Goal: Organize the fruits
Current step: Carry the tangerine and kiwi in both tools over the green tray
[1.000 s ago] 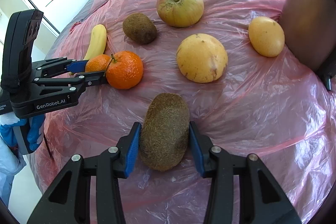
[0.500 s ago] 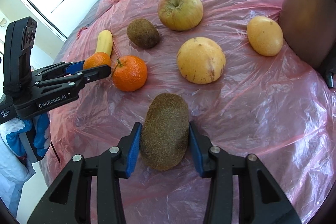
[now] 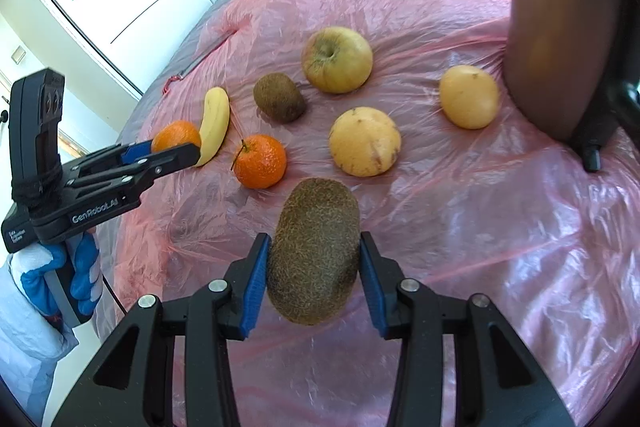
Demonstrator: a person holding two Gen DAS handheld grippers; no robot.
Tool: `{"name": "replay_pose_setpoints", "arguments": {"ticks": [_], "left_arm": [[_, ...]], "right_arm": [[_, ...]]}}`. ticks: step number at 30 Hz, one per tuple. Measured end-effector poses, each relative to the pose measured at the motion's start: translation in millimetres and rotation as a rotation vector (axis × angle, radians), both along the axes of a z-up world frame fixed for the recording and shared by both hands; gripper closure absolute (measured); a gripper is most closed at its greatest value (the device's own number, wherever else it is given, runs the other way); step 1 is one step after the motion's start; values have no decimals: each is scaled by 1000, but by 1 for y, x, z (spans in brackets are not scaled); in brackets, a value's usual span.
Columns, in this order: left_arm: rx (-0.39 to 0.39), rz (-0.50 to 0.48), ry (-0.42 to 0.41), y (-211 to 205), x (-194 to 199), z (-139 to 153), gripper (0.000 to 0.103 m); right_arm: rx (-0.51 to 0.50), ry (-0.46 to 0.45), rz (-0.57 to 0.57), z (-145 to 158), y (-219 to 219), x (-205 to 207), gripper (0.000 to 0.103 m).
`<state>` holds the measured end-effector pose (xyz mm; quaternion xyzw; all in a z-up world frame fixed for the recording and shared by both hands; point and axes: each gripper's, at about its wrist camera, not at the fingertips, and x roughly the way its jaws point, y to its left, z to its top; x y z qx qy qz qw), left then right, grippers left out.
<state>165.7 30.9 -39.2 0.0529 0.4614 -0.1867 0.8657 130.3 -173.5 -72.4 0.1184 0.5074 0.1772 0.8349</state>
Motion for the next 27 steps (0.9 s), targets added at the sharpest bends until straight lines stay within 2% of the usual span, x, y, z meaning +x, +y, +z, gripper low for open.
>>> {"name": "replay_pose_setpoints", "arguments": {"ticks": [18,27], "left_arm": [[-25,4,-3,-29,-63,16,65],[-28,-38,-3,-65,-90,24,65]], "right_arm": [[-4,-52,-52,32,-56,-48,17],[18,-69,-111,38,-96,-76,17]]}}
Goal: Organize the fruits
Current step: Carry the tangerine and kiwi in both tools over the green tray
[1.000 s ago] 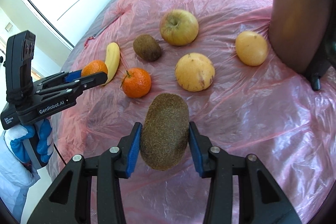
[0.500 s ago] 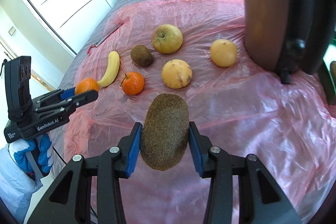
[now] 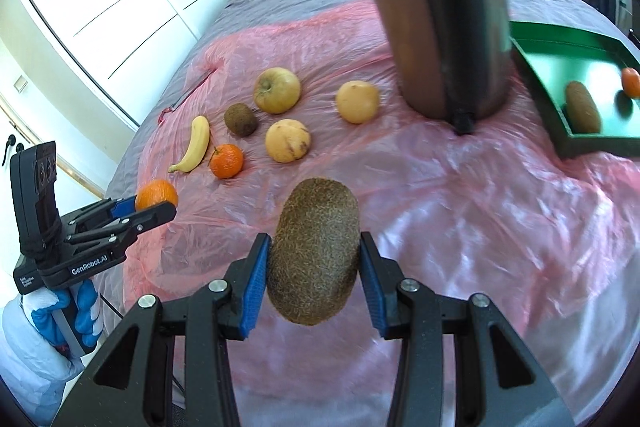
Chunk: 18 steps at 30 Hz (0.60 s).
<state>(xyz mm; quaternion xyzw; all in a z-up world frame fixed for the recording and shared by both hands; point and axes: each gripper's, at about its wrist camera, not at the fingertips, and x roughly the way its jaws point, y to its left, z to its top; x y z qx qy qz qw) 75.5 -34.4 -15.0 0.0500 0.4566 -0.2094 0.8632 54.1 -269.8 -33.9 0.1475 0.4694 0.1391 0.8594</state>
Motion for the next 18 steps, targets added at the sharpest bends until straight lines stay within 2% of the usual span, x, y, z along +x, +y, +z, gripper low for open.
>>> {"name": "replay_pose_setpoints", "arguments": {"ticks": [13,18], "left_arm": [[13,-115,-1,-71,-36,8,65],[-6,-168,-2,-100,-46,13,65]], "right_arm": [[33,-31,-118,2,-67,-40,17],[35,-36,-168,4,-97,-53,17]]}}
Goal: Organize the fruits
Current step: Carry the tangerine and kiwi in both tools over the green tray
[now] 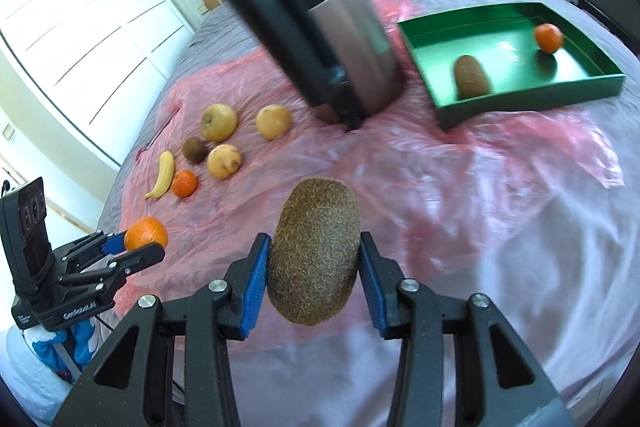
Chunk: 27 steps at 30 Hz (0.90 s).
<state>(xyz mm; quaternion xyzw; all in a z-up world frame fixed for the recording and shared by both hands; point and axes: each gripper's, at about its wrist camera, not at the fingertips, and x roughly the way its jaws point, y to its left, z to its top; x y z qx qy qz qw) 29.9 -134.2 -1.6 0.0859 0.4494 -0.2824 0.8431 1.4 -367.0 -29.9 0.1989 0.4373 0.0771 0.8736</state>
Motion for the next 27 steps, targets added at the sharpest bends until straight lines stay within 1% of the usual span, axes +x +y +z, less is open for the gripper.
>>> {"name": "replay_pose_setpoints", "arguments": {"ticks": [9,14,20,27], "left_arm": [[-23,-130,3,-75,-8,13,65],[-38,-193,13,-119,-2,17,65],[-54,-241,20,-166,11,22,65],[-53,-278,20,-221,35,23,65]], "right_arm": [[11,-19,-97,5,-60,-5,17],[11,-24,-142,7,-96,-1,17],[8,-42,-187,10,-136,13,17],[-8,-67,-218,9,-176,40,17]]}}
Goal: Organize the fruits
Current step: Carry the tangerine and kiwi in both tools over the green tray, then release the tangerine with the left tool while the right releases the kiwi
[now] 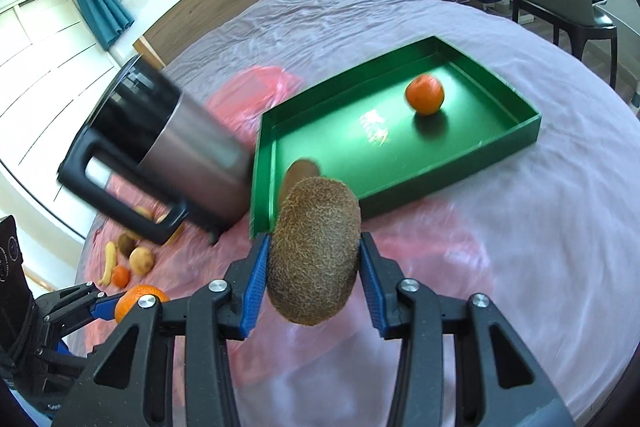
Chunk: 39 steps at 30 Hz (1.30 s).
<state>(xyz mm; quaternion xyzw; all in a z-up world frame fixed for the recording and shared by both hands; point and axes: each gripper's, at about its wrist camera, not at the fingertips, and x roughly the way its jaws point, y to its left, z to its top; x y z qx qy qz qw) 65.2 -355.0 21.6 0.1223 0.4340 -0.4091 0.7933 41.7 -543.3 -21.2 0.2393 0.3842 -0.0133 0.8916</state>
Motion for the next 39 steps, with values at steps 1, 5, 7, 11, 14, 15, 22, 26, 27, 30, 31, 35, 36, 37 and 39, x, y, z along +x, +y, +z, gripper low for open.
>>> {"name": "replay_pose_setpoints", "arguments": {"ticks": [1,5,7,11,14,15,22,26,27,30,31,35,36,37,39], "left_arm": [[1,-3,-1,-7,5,0,65],[7,12,-7,-34,29,-3,65],[13,25,-9,-46,43,-7,65],[22,46,-25,-69,66,-12,65],[33,71,-39,-85,84,-18,65],[38,80,-40,-89,89,-21,65],[86,160,-35,-107,128,-49,65],[102,183,-56,-110,138,-58,65],[107,183,-60,-111,139,-59,65],[122,185,-72,-115,145,-64,65],[121,188,-65,-115,146,-66,65],[137,194,-45,-118,149,-77,65],[141,196,-39,-119,149,-79,64],[145,197,-28,-118,150,-83,64],[140,196,-31,-117,149,-85,64]], "right_arm": [[-2,-1,-2,-1,-5,4,17],[-21,-1,-7,-7,-25,26,17],[-28,0,-6,-10,-33,38,17],[-50,8,3,-18,-44,59,17],[-75,18,8,-24,-52,73,17],[-83,22,10,-27,-54,78,17],[-111,36,20,-43,-67,96,17],[-150,42,29,-51,-68,100,17],[-165,41,32,-53,-67,101,17],[-217,45,43,-55,-62,104,17],[-228,44,46,-56,-62,105,16],[-258,49,54,-59,-60,104,16],[-265,50,55,-60,-59,104,16],[-271,51,56,-60,-59,104,16],[-282,52,59,-61,-57,104,15]]}}
